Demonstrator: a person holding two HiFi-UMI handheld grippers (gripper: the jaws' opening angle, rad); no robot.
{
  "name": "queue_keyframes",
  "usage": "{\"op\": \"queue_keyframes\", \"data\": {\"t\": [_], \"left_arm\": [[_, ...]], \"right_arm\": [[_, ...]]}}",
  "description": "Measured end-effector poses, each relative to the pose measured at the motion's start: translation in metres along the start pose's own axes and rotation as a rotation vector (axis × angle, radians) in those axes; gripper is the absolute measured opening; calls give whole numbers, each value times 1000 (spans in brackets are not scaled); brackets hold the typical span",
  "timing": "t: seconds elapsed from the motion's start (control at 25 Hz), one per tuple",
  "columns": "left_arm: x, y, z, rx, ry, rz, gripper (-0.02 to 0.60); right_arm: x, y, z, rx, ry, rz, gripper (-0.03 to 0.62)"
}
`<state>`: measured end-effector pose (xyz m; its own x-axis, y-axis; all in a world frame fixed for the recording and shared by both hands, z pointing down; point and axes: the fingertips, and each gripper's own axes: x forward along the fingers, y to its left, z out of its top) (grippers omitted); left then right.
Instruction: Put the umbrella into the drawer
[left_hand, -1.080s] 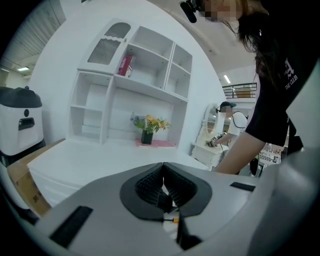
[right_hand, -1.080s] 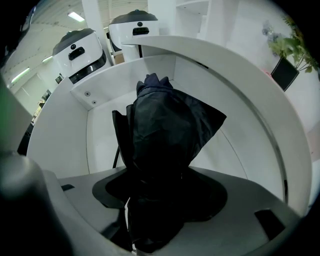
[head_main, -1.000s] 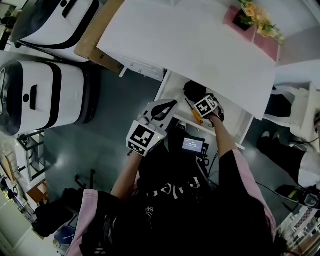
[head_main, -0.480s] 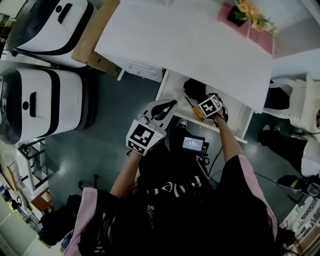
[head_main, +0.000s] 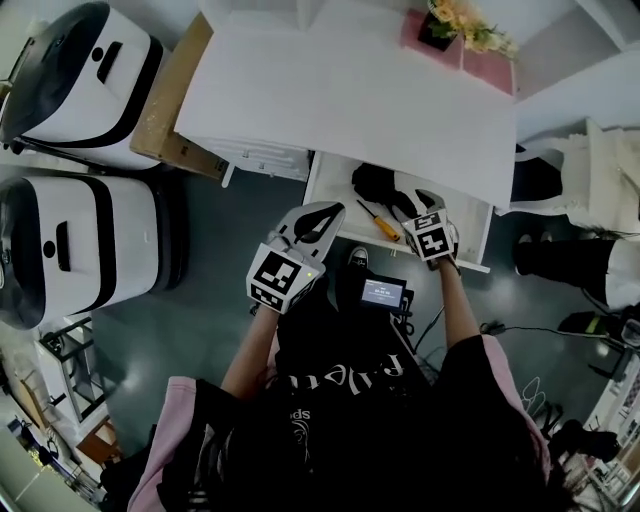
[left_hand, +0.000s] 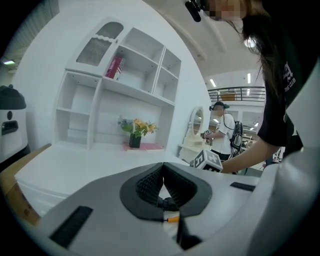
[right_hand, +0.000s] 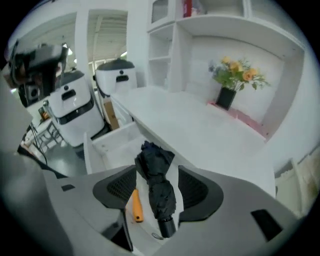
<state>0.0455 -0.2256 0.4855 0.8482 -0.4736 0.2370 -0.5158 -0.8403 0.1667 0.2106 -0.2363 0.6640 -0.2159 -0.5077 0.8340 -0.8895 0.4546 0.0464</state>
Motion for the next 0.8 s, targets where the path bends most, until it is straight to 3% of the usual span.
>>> {"op": "queue_keyframes", "data": {"t": [0.32,0.6,0.8], "left_arm": [[-10,-14,22,37,-33,-72,14],[-35,-21,34,69,-52,-130,14],[-54,-26,39,61,-50,-161,14]], "right_arm": [[-99,22,59,315,-357,-7,281],[-168,59,96,395,-565,-25,281],[-197,88,106,438,-649,-34,281]]}}
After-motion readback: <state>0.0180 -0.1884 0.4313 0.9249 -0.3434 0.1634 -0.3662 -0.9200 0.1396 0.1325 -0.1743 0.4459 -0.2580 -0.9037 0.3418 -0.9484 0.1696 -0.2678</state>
